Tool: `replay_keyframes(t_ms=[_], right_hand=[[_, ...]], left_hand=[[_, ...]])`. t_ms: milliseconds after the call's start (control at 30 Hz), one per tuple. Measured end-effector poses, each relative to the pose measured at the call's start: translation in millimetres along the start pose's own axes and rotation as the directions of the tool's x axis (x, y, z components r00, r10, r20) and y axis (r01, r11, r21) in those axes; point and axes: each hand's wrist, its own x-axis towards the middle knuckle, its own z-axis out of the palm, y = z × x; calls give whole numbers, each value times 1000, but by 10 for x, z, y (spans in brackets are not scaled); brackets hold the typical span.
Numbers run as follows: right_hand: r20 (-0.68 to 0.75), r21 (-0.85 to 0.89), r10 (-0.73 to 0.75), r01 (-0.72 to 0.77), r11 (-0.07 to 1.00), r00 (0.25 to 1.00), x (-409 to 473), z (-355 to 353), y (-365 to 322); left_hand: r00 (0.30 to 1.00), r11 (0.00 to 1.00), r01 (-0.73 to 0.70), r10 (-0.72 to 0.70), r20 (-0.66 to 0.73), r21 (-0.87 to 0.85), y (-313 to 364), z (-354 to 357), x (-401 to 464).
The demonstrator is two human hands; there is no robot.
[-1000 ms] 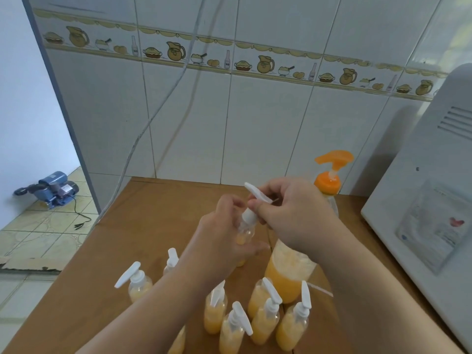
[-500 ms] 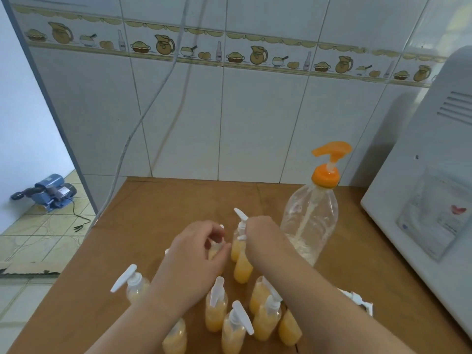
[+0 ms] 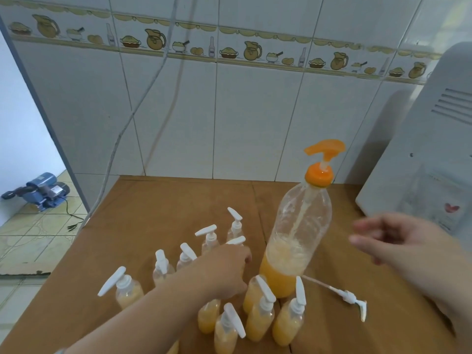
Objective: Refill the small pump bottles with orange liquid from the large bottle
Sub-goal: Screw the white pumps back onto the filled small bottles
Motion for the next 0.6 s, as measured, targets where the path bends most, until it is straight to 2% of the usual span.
replay_keyframes(t_ms=[67, 133, 200, 267, 433, 600], right_hand=[[-97, -223, 182, -200, 954, 978, 165, -5, 591], [-92, -437, 321, -328, 838, 943, 272, 142, 1141], [-28, -558, 384, -333, 760, 923, 279, 370, 1587], [4, -585, 384, -309, 750, 923, 224, 603, 1923], [-96, -605, 347, -332, 724, 933, 77, 886, 2000], [-124, -589, 207, -240, 772, 970, 45, 995, 1987]], left_hand=[[989, 993, -4, -14, 150, 118, 57, 21, 110], [962, 973, -35, -29, 272, 227, 114, 27, 203], [938, 939, -76, -46, 343, 335, 170, 19, 283], [925, 928, -80, -67, 374, 365, 247, 14, 357], [868, 980, -92, -7, 497, 176, 298, 63, 510], [853, 997, -78, 80, 515, -25, 164, 115, 595]])
